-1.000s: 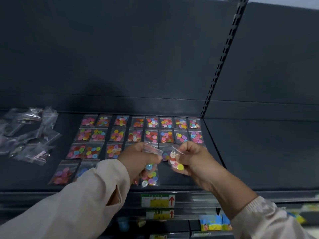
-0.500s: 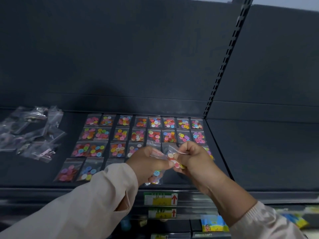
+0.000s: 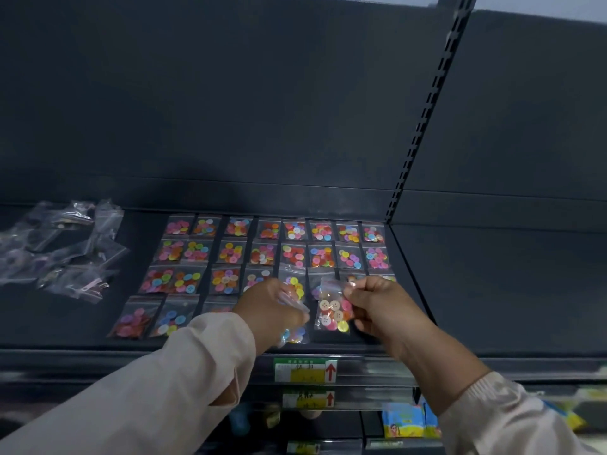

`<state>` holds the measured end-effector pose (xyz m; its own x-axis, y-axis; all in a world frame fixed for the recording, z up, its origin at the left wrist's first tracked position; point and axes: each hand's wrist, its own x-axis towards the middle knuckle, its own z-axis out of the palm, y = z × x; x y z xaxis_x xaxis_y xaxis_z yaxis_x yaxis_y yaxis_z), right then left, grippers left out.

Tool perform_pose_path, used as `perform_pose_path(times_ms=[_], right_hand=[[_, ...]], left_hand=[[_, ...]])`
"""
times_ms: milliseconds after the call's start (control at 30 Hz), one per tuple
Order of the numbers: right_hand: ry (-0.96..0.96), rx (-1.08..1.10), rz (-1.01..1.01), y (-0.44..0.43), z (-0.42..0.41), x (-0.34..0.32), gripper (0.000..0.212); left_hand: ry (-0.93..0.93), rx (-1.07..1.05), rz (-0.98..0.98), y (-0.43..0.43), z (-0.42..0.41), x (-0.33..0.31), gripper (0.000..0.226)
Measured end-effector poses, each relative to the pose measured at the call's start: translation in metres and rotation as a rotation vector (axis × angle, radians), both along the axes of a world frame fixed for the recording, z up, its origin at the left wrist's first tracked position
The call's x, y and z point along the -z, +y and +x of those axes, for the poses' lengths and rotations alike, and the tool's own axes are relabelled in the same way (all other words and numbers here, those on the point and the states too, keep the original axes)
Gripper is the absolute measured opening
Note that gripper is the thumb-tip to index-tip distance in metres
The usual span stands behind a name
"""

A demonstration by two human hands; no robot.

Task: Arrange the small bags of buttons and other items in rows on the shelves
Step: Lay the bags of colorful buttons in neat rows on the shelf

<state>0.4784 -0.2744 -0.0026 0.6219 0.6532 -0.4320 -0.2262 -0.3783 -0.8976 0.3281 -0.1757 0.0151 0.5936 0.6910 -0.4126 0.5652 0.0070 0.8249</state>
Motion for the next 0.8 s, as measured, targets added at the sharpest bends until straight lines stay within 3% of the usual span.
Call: perform_pose_path(times_ms=[333, 600, 800], right_hand=[[-0.177, -0.071, -0.117, 0.009, -0.006, 0.012, 0.013], [-0.402, -0.112, -0.194, 0.014, -0.005, 0.019, 0.008], [-0.713, -0.210, -0.322, 0.009, -0.004, 0.020, 0.004]], left_hand=[[-0.076, -0.190, -0.149, 0.011, -0.015, 0.002, 0.010], [-0.157, -0.232, -0.242, 0.008, -0.016, -0.003, 0.021], [-0.204, -0.200, -0.262, 0.002, -0.015, -0.009, 0.031]])
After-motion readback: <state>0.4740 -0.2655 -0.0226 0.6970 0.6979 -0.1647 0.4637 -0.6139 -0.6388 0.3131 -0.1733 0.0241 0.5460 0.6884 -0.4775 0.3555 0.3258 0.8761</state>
